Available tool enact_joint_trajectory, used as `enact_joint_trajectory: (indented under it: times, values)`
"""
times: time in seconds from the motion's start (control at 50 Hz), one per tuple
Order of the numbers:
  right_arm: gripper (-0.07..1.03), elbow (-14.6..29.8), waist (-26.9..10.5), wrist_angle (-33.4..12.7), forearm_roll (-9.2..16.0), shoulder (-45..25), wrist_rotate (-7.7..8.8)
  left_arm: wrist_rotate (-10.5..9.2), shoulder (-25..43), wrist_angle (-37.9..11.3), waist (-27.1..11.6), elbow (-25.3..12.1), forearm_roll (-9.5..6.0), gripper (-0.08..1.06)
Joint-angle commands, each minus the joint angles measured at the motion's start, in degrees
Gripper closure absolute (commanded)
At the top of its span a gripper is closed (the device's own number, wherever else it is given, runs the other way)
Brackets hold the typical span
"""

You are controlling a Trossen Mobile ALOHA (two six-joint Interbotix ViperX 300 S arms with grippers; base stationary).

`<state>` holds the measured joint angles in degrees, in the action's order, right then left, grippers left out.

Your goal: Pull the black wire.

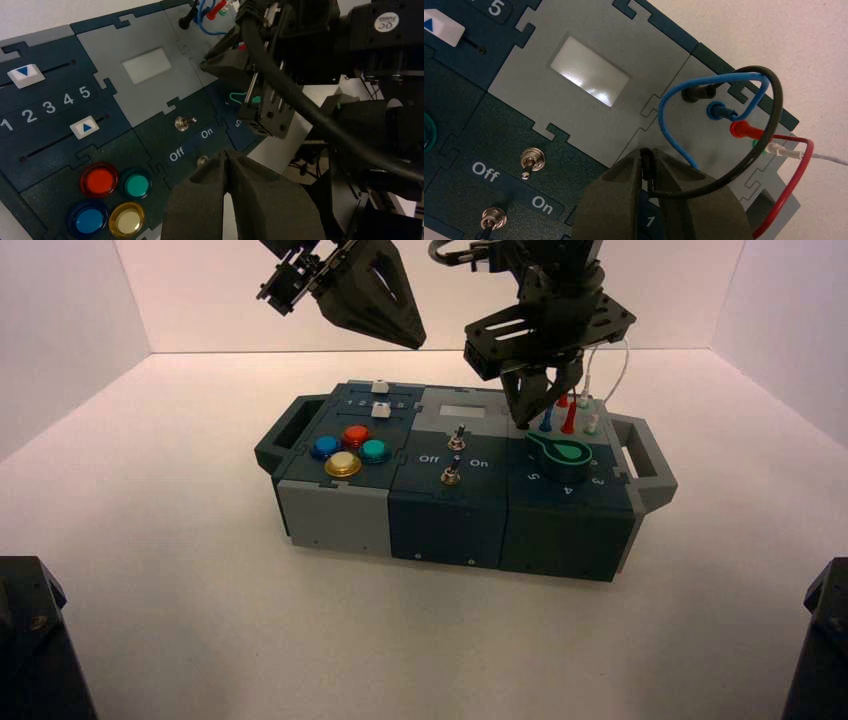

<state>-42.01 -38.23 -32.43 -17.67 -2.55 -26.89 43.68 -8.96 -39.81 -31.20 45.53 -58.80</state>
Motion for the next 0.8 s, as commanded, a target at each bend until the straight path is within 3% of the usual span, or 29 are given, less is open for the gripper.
enact_joint_trajectory:
  times: [0.02, 0.5, 0.66, 0.8]
  values:
    - [0.99, 1.1, 0.5, -1.5, -1.1, 0.9, 0.26, 0.53, -1.1, -0.2, -0.1, -1.6, -0.26, 1.01]
    - [0.98, 3.3, 0.4, -7.6, -0.4, 7.6, 0.79, 0.62, -1.2, -0.4, -0.1, -1.8, -0.26, 1.01]
    - [0.98, 2.7, 0.4, -8.3, 4.1, 9.6, 3.08, 0.62, -1.5, -0.4, -0.1, -1.8, -0.26, 1.01]
    - [0.98, 2.3, 0.4, -8.5, 10.0, 10.2, 6.86, 0.62, -1.8, -0.9, -0.1, -1.8, -0.26, 1.01]
